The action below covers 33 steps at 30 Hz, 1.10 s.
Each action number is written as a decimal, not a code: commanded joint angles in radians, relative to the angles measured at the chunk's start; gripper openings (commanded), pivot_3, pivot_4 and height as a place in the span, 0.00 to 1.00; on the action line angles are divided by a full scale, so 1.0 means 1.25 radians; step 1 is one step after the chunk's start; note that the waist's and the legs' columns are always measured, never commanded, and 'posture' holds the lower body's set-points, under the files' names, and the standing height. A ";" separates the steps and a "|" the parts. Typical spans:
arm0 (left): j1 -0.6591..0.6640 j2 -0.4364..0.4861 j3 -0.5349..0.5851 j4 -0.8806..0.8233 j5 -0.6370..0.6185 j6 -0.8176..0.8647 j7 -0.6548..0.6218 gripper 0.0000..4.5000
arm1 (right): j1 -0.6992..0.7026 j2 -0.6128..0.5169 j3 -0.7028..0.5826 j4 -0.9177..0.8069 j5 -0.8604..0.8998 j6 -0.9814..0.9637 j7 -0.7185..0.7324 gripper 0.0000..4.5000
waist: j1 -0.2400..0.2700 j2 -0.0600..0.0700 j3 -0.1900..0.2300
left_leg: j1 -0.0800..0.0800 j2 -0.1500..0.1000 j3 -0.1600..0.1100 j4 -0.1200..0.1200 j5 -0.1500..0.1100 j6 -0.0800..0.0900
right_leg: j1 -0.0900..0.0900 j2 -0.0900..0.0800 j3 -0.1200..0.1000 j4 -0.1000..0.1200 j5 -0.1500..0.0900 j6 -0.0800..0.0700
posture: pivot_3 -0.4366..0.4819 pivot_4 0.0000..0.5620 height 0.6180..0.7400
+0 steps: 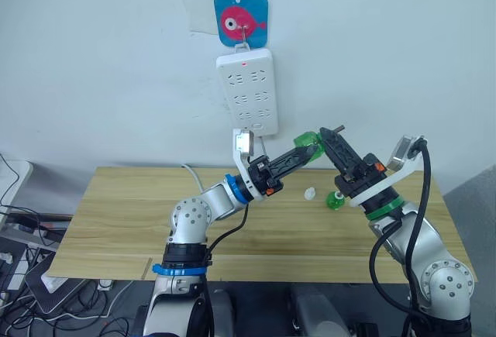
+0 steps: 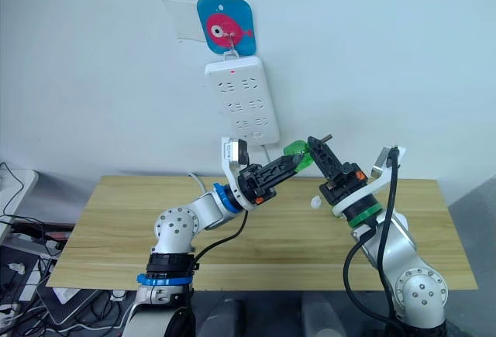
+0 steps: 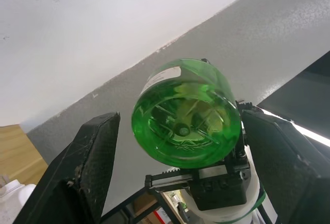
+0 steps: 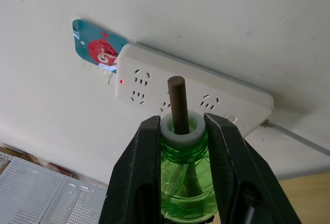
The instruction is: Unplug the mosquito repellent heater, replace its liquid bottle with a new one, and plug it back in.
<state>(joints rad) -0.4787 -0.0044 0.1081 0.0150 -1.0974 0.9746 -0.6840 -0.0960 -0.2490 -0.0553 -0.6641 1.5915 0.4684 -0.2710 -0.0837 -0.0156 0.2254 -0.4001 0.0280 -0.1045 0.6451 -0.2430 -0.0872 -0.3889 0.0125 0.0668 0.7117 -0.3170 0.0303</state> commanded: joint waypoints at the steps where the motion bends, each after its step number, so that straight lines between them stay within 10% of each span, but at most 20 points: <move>1: -0.006 -0.008 0.009 -0.024 -0.027 -0.001 0.005 0.87 | 0.002 -0.003 0.001 -0.043 0.017 -0.007 0.000 0.19 | 0.000 0.000 0.000 | 0.000 0.000 0.000 0.000 0.000 0.000 | 0.000 0.000 0.000 0.000 0.000 0.000 | 0.40 0.29 1.00; 17: -0.005 -0.010 0.003 -0.029 -0.027 0.001 0.007 0.87 | 0.005 -0.011 0.017 -0.049 0.023 -0.006 0.002 0.19 | 0.000 0.000 0.000 | 0.000 0.000 0.000 0.000 0.000 0.000 | 0.000 0.000 0.000 0.000 0.000 0.000 | 0.39 0.29 1.00; 23: -0.004 -0.013 0.007 -0.028 -0.035 0.001 0.013 0.54 | 0.006 -0.010 0.019 -0.051 0.024 -0.008 -0.001 0.19 | 0.000 0.000 0.000 | 0.000 0.000 0.000 0.000 0.000 0.000 | 0.000 0.000 0.000 0.000 0.000 0.000 | 0.39 0.30 1.00; 33: -0.003 -0.009 0.004 -0.028 -0.039 0.006 0.016 0.52 | 0.008 -0.017 0.023 -0.045 0.020 -0.004 -0.005 0.19 | 0.000 0.000 0.000 | 0.000 0.000 0.000 0.000 0.000 0.000 | 0.000 0.000 0.000 0.000 0.000 0.000 | 0.39 0.30 1.00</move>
<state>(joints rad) -0.4787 -0.0117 0.1135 0.0074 -1.1214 0.9783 -0.6658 -0.0895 -0.2629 -0.0331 -0.6734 1.6067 0.4609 -0.2838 -0.0836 -0.0156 0.2255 -0.4001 0.0280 -0.1043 0.6450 -0.2430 -0.0872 -0.3889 0.0126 0.0671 0.7113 -0.3171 0.0305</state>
